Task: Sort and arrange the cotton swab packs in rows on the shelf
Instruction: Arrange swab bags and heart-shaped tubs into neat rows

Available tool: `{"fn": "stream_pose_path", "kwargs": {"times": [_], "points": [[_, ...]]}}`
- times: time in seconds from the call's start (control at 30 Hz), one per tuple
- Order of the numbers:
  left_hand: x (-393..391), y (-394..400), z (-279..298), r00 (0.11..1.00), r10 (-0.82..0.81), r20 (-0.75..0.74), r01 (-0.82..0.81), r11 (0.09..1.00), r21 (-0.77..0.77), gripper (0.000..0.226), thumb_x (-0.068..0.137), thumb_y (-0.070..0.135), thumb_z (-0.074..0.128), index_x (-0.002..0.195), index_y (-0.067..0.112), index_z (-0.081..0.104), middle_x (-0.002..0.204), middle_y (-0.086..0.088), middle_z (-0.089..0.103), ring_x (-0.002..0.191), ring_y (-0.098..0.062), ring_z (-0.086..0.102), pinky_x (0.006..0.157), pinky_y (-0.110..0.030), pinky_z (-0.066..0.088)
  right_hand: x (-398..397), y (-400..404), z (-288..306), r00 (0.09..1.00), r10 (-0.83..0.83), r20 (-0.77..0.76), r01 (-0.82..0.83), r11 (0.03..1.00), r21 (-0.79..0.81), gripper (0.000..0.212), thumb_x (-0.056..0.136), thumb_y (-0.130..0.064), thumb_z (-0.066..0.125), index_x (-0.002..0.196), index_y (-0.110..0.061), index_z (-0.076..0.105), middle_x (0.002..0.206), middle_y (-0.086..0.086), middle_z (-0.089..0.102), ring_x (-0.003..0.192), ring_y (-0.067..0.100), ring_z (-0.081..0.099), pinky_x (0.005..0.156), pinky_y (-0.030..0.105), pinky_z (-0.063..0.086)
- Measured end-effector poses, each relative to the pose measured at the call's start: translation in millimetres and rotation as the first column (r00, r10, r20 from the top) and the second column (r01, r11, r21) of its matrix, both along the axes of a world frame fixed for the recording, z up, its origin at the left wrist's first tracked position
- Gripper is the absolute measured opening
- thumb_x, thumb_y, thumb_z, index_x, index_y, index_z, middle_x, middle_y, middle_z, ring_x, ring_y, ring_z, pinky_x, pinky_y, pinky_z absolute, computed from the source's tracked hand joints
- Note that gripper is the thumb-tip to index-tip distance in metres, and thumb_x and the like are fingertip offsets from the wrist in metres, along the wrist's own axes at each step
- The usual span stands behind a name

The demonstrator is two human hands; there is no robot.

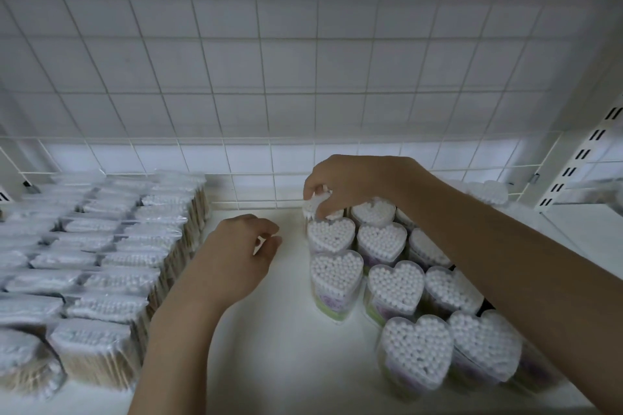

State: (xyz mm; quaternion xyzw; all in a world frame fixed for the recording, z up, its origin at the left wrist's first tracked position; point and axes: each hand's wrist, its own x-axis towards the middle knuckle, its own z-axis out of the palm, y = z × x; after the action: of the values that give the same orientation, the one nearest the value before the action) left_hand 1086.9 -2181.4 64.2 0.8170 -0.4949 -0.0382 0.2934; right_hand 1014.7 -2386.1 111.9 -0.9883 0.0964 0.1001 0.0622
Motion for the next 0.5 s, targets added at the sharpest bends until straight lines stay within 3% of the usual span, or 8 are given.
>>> {"fn": "stream_pose_path", "kwargs": {"times": [0.1, 0.2, 0.33, 0.43, 0.5], "points": [[0.6, -0.9, -0.6, 1.0, 0.005, -0.005, -0.005, 1.0, -0.009, 0.021, 0.09, 0.023, 0.056, 0.106, 0.015, 0.067, 0.1, 0.002, 0.066, 0.089, -0.015, 0.061, 0.083, -0.034, 0.048, 2.6, 2.4, -0.1, 1.0, -0.016, 0.014, 0.018, 0.995, -0.096, 0.044, 0.083, -0.048, 0.061, 0.117, -0.021, 0.056, 0.101, -0.008, 0.044, 0.102, 0.017, 0.05, 0.085, 0.03, 0.043], [-0.7, -3.6, -1.3, 1.0, 0.004, -0.003, -0.004, 1.0, -0.017, 0.022, 0.09, 0.024, 0.056, 0.108, 0.016, 0.067, 0.1, 0.003, 0.065, 0.089, -0.015, 0.061, 0.083, -0.034, 0.047, 3.0, 5.1, 0.7, 0.999, -0.011, 0.044, 0.019, 0.985, -0.17, 0.043, 0.087, -0.048, 0.056, 0.112, -0.013, 0.057, 0.105, -0.001, 0.052, 0.102, 0.021, 0.052, 0.082, 0.031, 0.044], [-6.4, -11.9, -3.0, 1.0, -0.024, -0.004, 0.024, 1.0, -0.02, 0.022, 0.09, 0.027, 0.055, 0.106, 0.018, 0.067, 0.1, 0.004, 0.066, 0.088, -0.013, 0.061, 0.083, -0.033, 0.048, 8.7, 11.1, 0.0, 0.997, -0.024, 0.074, 0.043, 0.965, -0.26, 0.046, 0.088, -0.051, 0.052, 0.091, -0.006, 0.061, 0.09, 0.007, 0.058, 0.077, 0.023, 0.057, 0.062, 0.03, 0.042], [-10.3, -20.2, -4.8, 0.998, -0.032, -0.048, 0.03, 0.999, -0.027, 0.023, 0.09, 0.033, 0.053, 0.101, 0.019, 0.068, 0.099, 0.005, 0.066, 0.087, -0.012, 0.062, 0.083, -0.033, 0.048, 15.4, 13.4, -2.5, 0.994, -0.074, 0.082, 0.097, 0.938, -0.333, 0.048, 0.089, -0.052, 0.049, 0.063, -0.013, 0.044, 0.068, 0.0, 0.044, 0.054, 0.015, 0.042, 0.048, 0.026, 0.028], [-12.5, -25.8, -5.9, 0.996, -0.011, -0.083, 0.008, 1.0, -0.027, 0.027, 0.09, 0.038, 0.051, 0.101, 0.021, 0.068, 0.1, 0.006, 0.067, 0.086, -0.012, 0.062, 0.082, -0.032, 0.049, 18.2, 12.8, -2.9, 0.991, -0.118, 0.068, 0.135, 0.92, -0.369, 0.049, 0.091, -0.053, 0.044, 0.06, -0.016, 0.039, 0.067, -0.002, 0.042, 0.054, 0.013, 0.04, 0.048, 0.025, 0.025]]}}
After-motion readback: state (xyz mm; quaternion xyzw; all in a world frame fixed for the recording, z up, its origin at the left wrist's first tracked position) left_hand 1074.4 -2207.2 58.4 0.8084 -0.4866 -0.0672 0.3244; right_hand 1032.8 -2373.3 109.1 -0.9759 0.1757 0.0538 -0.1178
